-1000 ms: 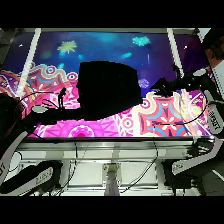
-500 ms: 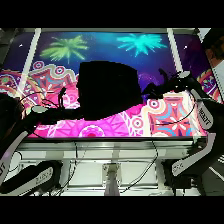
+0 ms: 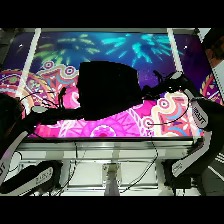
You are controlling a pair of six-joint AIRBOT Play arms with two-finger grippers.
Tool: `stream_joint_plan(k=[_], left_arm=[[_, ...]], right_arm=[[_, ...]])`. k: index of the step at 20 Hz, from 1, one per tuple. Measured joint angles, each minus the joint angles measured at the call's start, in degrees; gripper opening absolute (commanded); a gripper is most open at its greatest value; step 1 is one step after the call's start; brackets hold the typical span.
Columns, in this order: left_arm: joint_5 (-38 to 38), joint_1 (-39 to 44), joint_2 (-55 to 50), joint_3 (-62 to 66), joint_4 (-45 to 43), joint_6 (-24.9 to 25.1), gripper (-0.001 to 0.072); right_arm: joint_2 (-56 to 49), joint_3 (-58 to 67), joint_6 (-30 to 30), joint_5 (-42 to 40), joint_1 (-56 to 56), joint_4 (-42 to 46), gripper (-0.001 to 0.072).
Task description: Fold the clothes and pants, and hang the long-sleeved shirts on hangers.
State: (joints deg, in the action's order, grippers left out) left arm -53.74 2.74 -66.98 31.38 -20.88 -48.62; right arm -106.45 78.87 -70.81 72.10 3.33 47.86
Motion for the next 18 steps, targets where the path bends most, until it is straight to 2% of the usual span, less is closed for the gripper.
stream_joint_plan(k=[2, 3, 8, 13, 16, 18], left_arm=[[-0.04, 0.0, 0.02, 0.0, 0.0, 0.0, 0.0025], [-0.04, 0.0, 0.02, 0.0, 0.0, 0.0, 0.0025], [1.22, -0.09, 0.0, 0.98, -0.15, 0.02, 0.0023], [3.02, -0.28, 0.0, 13.07, -0.39, -2.56, 0.0023], [6.6, -0.17, -0.2, 24.5, -0.42, -5.22, 0.0022], [9.46, 0.13, -1.42, 32.65, -0.44, -6.14, 0.0021]], right_arm=[[-0.57, 0.0, -0.17, 0.46, -0.94, 0.48, 0.0158], [-0.72, 0.07, -0.17, 0.9, -1.2, 0.33, 0.0031], [0.5, 0.11, -0.98, 4.76, -0.61, -1.99, 0.0022], [7.54, 0.11, -2.36, 9.18, 1.2, -7.34, 0.0021], [13.16, 0.11, -3.5, 3.19, 1.18, -14.34, 0.002], [15.61, 0.7, -4.09, -5.53, 0.26, -19.28, 0.002]])
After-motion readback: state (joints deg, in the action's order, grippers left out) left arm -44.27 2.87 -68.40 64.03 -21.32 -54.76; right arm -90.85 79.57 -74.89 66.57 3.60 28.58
